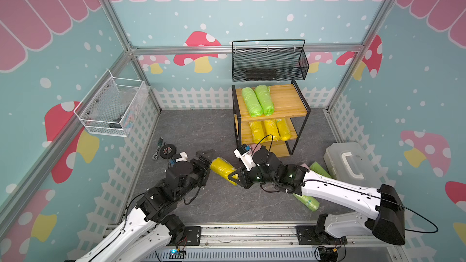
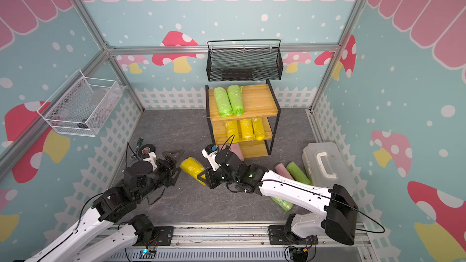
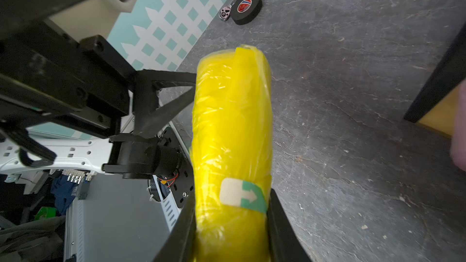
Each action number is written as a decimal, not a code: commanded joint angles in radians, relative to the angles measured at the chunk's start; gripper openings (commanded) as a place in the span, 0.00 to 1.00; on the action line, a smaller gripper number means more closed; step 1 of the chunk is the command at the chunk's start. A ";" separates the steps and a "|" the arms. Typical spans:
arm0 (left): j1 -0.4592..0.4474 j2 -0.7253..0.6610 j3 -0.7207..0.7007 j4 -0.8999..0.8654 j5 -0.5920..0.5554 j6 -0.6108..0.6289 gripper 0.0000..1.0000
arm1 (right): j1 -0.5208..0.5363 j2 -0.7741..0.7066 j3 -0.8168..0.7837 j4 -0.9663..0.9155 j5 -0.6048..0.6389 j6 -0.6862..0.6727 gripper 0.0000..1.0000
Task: Sort the rolls of trash bags by color and place them on the shelf
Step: Pick up the roll of trash bags from the center of the board.
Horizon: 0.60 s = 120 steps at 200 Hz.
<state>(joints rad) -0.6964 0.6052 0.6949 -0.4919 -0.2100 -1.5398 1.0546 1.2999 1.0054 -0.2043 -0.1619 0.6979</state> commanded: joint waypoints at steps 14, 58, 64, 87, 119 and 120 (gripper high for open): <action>-0.005 -0.081 0.020 -0.124 -0.126 0.076 0.98 | -0.015 -0.130 -0.027 -0.075 0.127 -0.047 0.00; -0.005 -0.120 0.026 -0.184 -0.165 0.126 0.97 | -0.098 -0.336 -0.071 -0.223 0.237 -0.052 0.00; -0.005 -0.118 0.026 -0.185 -0.161 0.129 0.97 | -0.112 -0.374 -0.080 -0.237 0.251 -0.055 0.00; -0.005 -0.098 0.023 -0.183 -0.149 0.136 0.96 | -0.186 -0.504 -0.103 -0.285 0.303 -0.053 0.00; -0.005 -0.067 0.032 -0.183 -0.127 0.154 0.96 | -0.306 -0.562 -0.077 -0.332 0.310 -0.093 0.00; -0.005 -0.067 0.031 -0.183 -0.126 0.153 0.96 | -0.309 -0.561 -0.077 -0.332 0.311 -0.096 0.00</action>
<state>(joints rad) -0.6964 0.5220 0.7013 -0.6533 -0.3447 -1.4288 0.8066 0.7521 0.9104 -0.5030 0.1070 0.6495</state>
